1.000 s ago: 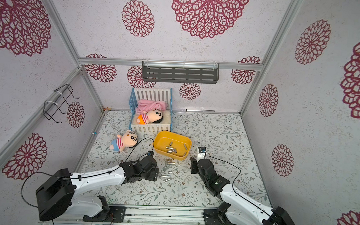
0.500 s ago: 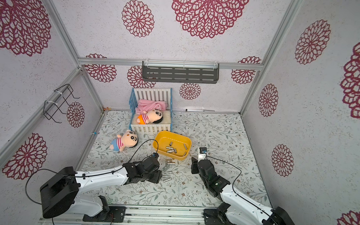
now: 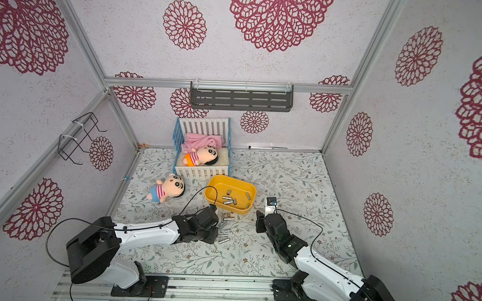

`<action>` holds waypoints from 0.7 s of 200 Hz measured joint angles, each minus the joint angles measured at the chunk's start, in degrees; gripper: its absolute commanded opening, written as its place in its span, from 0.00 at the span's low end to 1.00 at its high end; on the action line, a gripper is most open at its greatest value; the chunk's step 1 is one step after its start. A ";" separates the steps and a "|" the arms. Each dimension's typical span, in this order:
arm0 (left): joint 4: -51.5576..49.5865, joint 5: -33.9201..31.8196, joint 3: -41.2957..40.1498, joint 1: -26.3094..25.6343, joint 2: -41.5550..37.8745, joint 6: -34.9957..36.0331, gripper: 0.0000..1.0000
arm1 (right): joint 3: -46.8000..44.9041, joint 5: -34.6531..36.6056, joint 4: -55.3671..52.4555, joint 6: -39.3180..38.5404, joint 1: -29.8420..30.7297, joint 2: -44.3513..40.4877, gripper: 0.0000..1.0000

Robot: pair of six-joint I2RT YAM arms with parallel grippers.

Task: Put the screws on the desktop into the storage box
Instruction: Pick up the screw from the center of the board.

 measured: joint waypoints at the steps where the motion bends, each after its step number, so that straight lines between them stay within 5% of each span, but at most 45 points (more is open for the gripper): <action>1: 0.00 -0.02 0.02 0.00 0.07 0.00 0.49 | 0.00 0.00 0.00 0.00 0.00 0.00 0.42; 140: -0.59 -1.22 2.08 0.00 4.15 1.27 0.34 | 0.00 -0.02 0.00 0.02 0.00 0.24 0.42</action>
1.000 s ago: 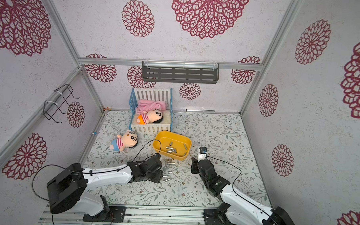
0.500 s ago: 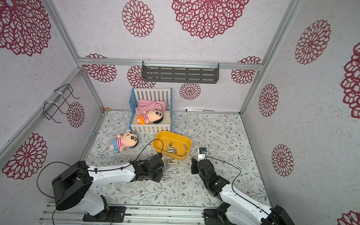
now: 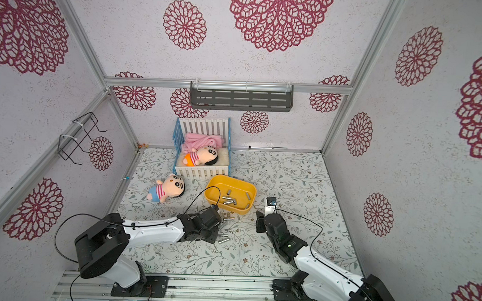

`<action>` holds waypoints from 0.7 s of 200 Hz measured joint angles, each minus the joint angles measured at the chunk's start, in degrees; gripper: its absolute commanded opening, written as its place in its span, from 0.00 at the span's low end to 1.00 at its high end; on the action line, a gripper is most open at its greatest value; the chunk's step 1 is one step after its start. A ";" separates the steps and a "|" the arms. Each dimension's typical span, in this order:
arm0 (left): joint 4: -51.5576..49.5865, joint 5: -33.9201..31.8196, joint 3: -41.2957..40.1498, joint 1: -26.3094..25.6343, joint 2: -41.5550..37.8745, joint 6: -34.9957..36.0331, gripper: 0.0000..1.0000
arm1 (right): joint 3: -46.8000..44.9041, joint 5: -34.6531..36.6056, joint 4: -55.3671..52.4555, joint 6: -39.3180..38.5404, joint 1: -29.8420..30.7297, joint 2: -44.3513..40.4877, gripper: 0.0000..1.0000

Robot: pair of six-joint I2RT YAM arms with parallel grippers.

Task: Put the screws on the desktop into the storage box
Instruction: Pick up the screw from the center of the board.

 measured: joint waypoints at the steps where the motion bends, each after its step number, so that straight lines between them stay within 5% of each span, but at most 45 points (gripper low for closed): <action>1: -0.02 -0.02 0.04 0.00 0.07 0.00 0.34 | 0.00 0.00 0.00 0.00 0.00 0.00 0.42; 140: -0.83 -1.27 0.59 0.00 1.05 0.85 0.24 | 0.00 0.02 0.00 0.00 0.00 0.31 0.42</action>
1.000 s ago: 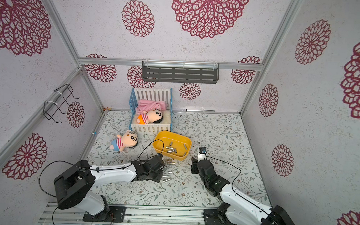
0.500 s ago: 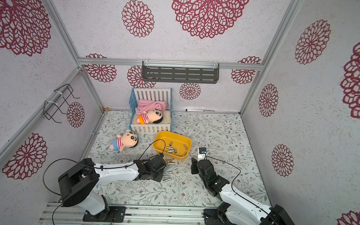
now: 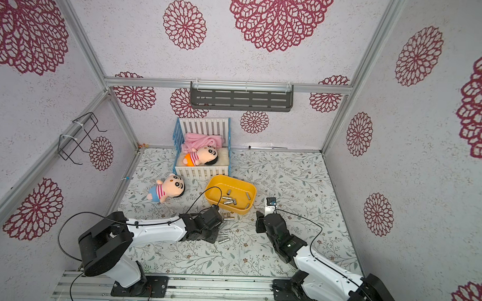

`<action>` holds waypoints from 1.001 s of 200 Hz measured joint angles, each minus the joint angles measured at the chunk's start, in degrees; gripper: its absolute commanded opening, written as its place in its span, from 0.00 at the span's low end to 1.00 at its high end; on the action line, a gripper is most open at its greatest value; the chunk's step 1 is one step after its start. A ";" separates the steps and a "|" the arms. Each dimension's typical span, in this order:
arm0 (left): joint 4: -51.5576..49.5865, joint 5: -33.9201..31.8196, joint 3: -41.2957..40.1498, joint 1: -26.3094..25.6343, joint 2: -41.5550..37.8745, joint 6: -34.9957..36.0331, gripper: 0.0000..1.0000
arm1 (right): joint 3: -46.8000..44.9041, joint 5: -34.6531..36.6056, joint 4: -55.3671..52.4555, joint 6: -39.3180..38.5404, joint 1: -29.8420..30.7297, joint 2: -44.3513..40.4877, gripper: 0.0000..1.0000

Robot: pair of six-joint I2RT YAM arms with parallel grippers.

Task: Put the screws on the desktop into the storage box
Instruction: Pick up the screw from the center of the board.

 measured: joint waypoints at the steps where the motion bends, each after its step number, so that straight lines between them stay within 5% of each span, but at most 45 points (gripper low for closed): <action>1: -0.02 0.00 0.00 0.00 0.02 -0.02 0.24 | 0.00 -0.02 0.00 0.00 0.00 0.00 0.42; 92: -1.29 -2.32 0.22 -0.35 -0.52 0.26 0.03 | 0.00 0.00 0.02 0.00 0.00 0.55 0.42; 131: -2.89 -6.40 0.83 -1.38 -8.59 0.35 0.00 | 0.00 -0.02 0.00 -0.02 0.00 0.76 0.42; 166: -2.34 -11.56 8.59 -1.18 -9.57 -0.04 0.00 | 0.00 -0.33 0.02 0.00 0.00 0.66 0.43; 200: -1.01 -11.80 21.92 0.04 0.68 -0.46 0.00 | 0.00 -0.35 0.07 -0.02 0.00 0.48 0.43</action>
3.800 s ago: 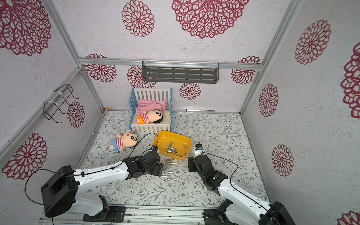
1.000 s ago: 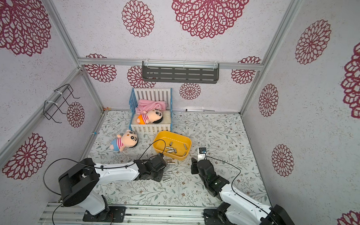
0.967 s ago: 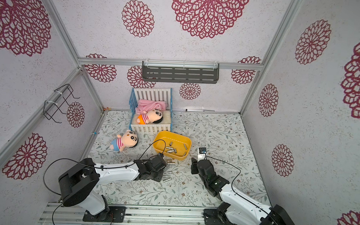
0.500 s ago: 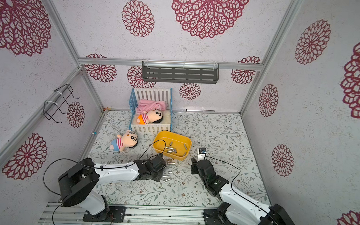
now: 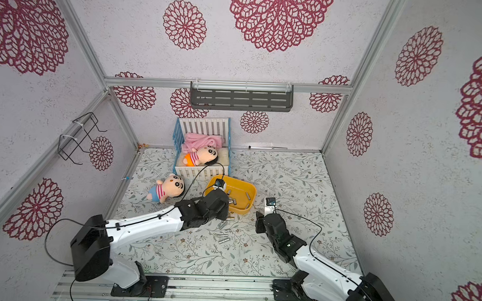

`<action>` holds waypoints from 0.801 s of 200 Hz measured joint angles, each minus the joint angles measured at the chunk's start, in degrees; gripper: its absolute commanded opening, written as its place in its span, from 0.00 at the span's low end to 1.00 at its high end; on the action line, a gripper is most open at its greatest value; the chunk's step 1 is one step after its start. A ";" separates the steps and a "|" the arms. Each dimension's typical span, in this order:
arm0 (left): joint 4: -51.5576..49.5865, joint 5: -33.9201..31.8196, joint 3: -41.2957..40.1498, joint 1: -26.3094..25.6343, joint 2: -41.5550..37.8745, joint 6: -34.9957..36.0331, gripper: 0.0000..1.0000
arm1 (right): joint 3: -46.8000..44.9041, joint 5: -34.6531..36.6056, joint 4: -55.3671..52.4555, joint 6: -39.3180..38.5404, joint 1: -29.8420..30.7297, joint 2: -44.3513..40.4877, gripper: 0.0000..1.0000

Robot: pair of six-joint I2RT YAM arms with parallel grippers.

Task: Put the screws on the desktop into the storage box
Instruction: Pick up the screw from the center of the board, then place the screw in the storage box.

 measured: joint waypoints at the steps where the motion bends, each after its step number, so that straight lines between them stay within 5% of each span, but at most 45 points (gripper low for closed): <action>1: 0.13 0.07 0.52 0.07 0.52 0.00 0.00 | 0.00 0.00 0.00 0.00 0.00 0.00 0.43; 78: 0.74 9.14 8.74 8.81 15.80 -0.44 0.15 | 0.00 -1.25 0.42 -0.02 0.00 -0.74 0.45; 120: 1.31 11.19 8.72 10.21 16.87 0.17 0.46 | 0.00 -1.75 0.52 0.00 0.00 -0.68 0.51; 134: 1.33 11.78 8.72 10.21 16.87 0.55 0.66 | 0.00 -1.92 0.59 -0.04 0.00 -0.59 0.54; 160: 1.20 12.57 8.04 9.92 15.52 0.66 0.75 | 0.00 -2.89 0.70 -0.11 0.00 -0.63 0.57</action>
